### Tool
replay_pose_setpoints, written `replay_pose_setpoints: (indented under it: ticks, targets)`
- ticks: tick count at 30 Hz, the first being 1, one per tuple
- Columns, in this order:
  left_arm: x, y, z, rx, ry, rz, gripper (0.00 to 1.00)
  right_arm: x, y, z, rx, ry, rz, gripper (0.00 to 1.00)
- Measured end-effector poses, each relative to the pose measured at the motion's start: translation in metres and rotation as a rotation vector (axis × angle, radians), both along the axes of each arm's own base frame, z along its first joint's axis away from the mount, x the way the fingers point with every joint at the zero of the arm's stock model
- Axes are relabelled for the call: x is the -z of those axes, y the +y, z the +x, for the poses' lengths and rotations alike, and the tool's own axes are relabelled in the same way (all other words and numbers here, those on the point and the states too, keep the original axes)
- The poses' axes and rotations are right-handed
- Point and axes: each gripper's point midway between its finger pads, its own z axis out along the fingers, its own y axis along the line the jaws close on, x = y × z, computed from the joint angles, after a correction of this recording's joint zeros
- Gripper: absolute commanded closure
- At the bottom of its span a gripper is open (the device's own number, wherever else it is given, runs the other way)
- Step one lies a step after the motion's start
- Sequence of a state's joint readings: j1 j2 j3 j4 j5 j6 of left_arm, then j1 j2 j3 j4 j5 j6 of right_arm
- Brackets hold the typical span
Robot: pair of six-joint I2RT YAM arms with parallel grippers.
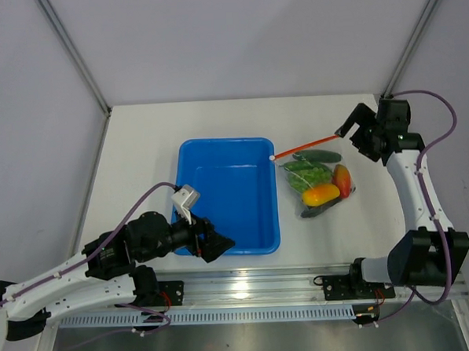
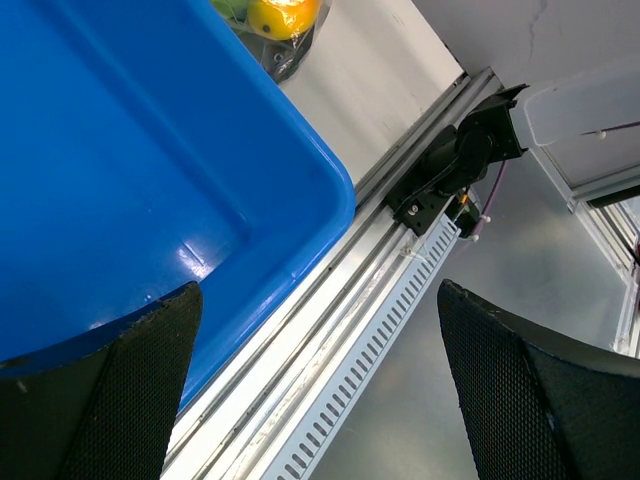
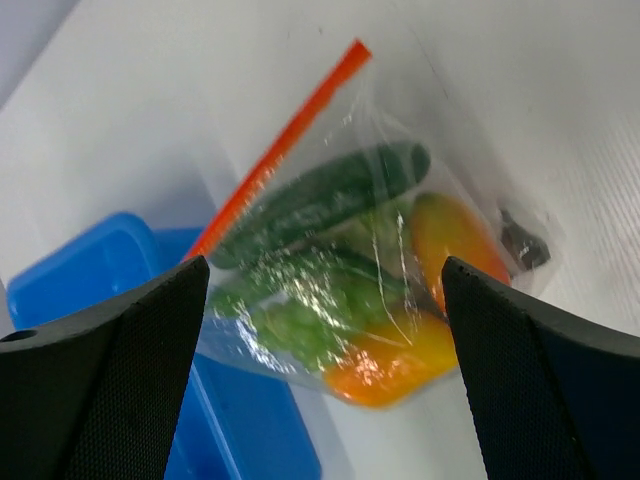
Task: Place the food in the zip-top bag and seal the zipper
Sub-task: Reset both arms
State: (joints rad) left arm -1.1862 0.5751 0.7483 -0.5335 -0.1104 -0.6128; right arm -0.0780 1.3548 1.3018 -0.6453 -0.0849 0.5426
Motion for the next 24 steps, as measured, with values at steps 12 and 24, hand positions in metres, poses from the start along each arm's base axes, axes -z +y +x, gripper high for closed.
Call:
replay_pose_setpoints:
  ticks: [12, 24]
  targets:
    - [-0.009, -0.005, 0.001, -0.001, -0.003, -0.044, 0.0, 0.027, 0.144, -0.068, -0.511, 0.049, 0.142, 0.01]
    - [-0.006, -0.006, 0.001, -0.003, 0.01, -0.049, 0.01, 0.101, 0.192, -0.102, -0.55, 0.211, 0.307, 0.0]
